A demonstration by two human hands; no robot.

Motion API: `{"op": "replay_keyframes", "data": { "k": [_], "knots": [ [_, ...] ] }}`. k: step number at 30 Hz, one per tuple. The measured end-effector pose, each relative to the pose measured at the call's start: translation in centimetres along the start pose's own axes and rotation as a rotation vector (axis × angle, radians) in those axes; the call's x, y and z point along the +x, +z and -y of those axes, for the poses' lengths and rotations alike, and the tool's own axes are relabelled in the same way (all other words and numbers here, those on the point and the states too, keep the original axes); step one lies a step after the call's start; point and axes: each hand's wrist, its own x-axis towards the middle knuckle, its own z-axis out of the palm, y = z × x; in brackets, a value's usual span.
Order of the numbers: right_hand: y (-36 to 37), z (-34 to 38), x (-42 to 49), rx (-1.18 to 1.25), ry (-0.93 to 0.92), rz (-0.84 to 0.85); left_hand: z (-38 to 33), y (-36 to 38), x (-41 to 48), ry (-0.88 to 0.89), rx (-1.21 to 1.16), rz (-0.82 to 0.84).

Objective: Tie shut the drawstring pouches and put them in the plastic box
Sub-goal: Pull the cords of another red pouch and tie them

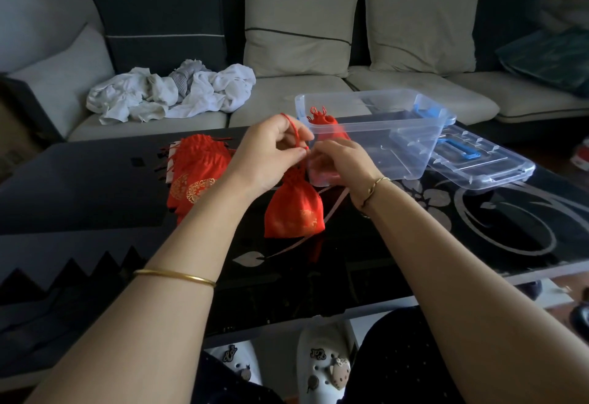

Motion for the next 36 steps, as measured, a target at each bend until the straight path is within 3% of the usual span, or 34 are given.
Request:
{"op": "replay_keyframes", "data": {
  "k": [5, 12, 16, 22, 26, 28, 32, 36],
  "knots": [
    [0.3, -0.6, -0.2, 0.203, 0.027, 0.208, -0.2, 0.4, -0.2, 0.195, 0.275, -0.14],
    [-0.3, -0.5, -0.5, 0.302, 0.058, 0.411, 0.0, 0.5, -0.3, 0.21, 0.203, -0.262],
    [-0.6, -0.5, -0.1, 0.325, 0.017, 0.27, 0.7, 0.2, 0.0, 0.094, 0.106, -0.213],
    [-0.3, -0.5, 0.2, 0.243, -0.059, 0.043, 0.7, 0.0, 0.0, -0.212, -0.334, -0.154],
    [-0.4, -0.6, 0.2, 0.362, 0.008, 0.043, 0.4, -0.3, 0.1, -0.445, -0.634, -0.151],
    [-0.4, -0.7, 0.4, 0.497, 0.086, 0.105, 0.6, -0.2, 0.3, -0.498, -0.562, -0.199],
    [-0.6, -0.9, 0.4, 0.85, 0.217, 0.15, 1.3, 0.0, 0.1, -0.482, -0.175, -0.31],
    [-0.6, -1.6, 0.6, 1.026, 0.255, 0.187, 1.5, 0.0, 0.4, -0.594, -0.237, -0.333]
  ]
}}
